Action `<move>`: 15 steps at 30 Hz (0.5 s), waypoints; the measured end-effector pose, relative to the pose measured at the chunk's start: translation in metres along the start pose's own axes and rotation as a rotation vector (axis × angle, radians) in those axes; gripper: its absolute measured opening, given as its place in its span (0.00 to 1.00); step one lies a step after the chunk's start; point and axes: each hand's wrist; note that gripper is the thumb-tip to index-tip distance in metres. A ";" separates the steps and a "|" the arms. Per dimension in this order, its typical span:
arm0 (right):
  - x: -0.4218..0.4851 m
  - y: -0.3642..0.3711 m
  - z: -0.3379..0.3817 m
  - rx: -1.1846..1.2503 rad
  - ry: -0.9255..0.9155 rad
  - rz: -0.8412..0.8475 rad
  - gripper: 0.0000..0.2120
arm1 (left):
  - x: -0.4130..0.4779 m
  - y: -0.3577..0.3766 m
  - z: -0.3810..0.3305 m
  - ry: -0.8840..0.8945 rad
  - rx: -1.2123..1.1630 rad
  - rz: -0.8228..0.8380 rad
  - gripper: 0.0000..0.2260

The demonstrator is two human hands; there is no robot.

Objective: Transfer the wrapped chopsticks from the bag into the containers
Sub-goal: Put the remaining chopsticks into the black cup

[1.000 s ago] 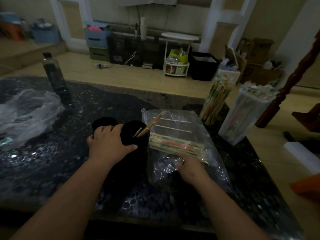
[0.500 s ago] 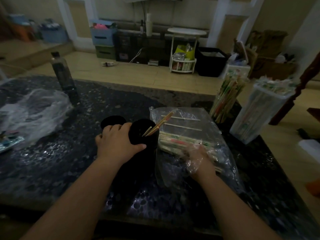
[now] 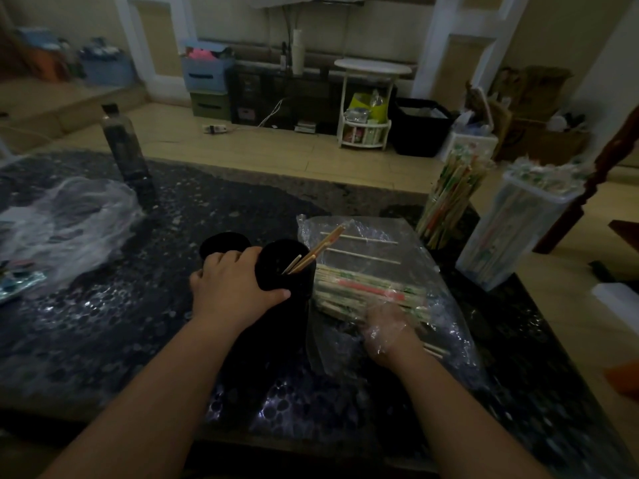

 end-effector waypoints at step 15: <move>-0.009 0.014 0.002 -0.034 0.003 -0.037 0.16 | 0.001 0.001 0.000 -0.015 -0.004 -0.007 0.37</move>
Point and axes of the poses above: each hand's wrist, its own x-axis towards the middle knuckle, its own y-axis out of the palm, z = x × y, and after that the axes turned 9 degrees about -x, right-handed
